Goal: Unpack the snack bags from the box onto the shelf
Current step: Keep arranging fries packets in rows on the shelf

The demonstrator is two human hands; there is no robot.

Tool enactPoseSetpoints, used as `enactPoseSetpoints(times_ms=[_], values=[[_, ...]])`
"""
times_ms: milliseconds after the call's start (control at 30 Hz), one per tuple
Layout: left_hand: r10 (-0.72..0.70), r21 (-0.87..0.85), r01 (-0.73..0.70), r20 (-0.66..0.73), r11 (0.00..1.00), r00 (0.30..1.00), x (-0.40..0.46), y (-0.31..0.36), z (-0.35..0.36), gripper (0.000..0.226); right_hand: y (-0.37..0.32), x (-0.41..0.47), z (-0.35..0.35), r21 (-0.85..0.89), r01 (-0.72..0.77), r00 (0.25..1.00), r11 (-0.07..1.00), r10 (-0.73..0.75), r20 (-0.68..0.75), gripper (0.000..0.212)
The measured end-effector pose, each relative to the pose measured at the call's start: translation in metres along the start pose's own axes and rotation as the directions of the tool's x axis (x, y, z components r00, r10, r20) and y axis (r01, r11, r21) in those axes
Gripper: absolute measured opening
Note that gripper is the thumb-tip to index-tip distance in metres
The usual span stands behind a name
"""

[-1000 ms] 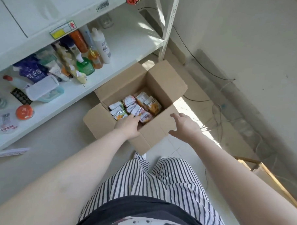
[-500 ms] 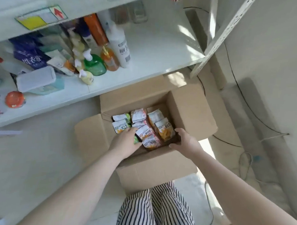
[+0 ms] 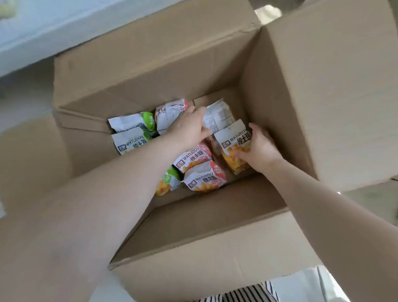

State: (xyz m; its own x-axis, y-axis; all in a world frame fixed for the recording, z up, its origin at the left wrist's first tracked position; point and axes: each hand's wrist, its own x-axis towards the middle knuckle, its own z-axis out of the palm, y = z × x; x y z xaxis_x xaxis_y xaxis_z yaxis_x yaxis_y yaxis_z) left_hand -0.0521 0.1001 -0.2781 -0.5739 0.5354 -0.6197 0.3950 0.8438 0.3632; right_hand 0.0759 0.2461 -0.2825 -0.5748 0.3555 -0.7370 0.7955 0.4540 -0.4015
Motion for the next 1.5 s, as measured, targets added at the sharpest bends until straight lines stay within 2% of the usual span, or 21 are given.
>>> enactPoseSetpoints(times_ms=[133,300,433,533,667,767,1000,1167,1367,1500], values=[[0.023,0.011,-0.023,0.002,1.000,1.000,0.039,-0.007,0.023,0.064,0.014,0.033,0.020,0.003,-0.081,0.997,0.997,0.081,-0.019,0.092],[-0.015,0.124,0.015,-0.004,0.992,1.000,0.073,-0.015,0.045,0.064,0.029,0.048,0.034,-0.023,-0.161,0.987,0.987,0.161,-0.001,0.078],[-0.053,0.186,0.066,-0.078,0.980,0.996,0.092,-0.019,0.057,0.064,0.028,0.060,0.038,-0.018,-0.181,0.983,0.983,0.181,0.003,0.070],[-0.075,0.271,0.102,-0.107,0.957,0.991,0.099,-0.021,0.057,0.054,0.029,0.065,0.039,-0.025,-0.182,0.983,0.983,0.182,0.019,0.063],[-0.103,0.329,0.129,-0.094,0.936,0.990,0.102,-0.020,0.053,0.047,0.031,0.064,0.037,-0.088,-0.176,0.981,0.980,0.182,0.068,0.073],[-0.113,0.321,0.135,-0.086,0.938,0.990,0.098,-0.016,0.052,0.050,0.029,0.058,0.036,-0.231,-0.148,0.975,0.962,0.181,0.126,0.076],[-0.121,0.172,0.128,-0.046,0.977,0.992,0.081,-0.004,0.047,0.050,0.023,0.034,0.027,-0.248,-0.149,0.968,0.957,0.192,0.160,0.068],[-0.096,-0.007,0.096,-0.138,0.995,0.986,0.069,0.005,0.035,0.048,0.017,0.022,0.011,-0.165,-0.226,0.966,0.960,0.243,0.091,0.065],[-0.249,-0.199,0.205,-0.231,0.958,0.940,0.011,0.004,-0.002,0.049,-0.006,-0.015,-0.014,-0.044,-0.238,0.970,0.970,0.240,0.044,0.056],[-0.357,-0.324,0.270,-0.244,0.906,0.902,-0.054,-0.001,-0.023,0.051,-0.027,-0.055,-0.030,0.192,-0.288,0.955,0.938,0.296,-0.010,0.061]])
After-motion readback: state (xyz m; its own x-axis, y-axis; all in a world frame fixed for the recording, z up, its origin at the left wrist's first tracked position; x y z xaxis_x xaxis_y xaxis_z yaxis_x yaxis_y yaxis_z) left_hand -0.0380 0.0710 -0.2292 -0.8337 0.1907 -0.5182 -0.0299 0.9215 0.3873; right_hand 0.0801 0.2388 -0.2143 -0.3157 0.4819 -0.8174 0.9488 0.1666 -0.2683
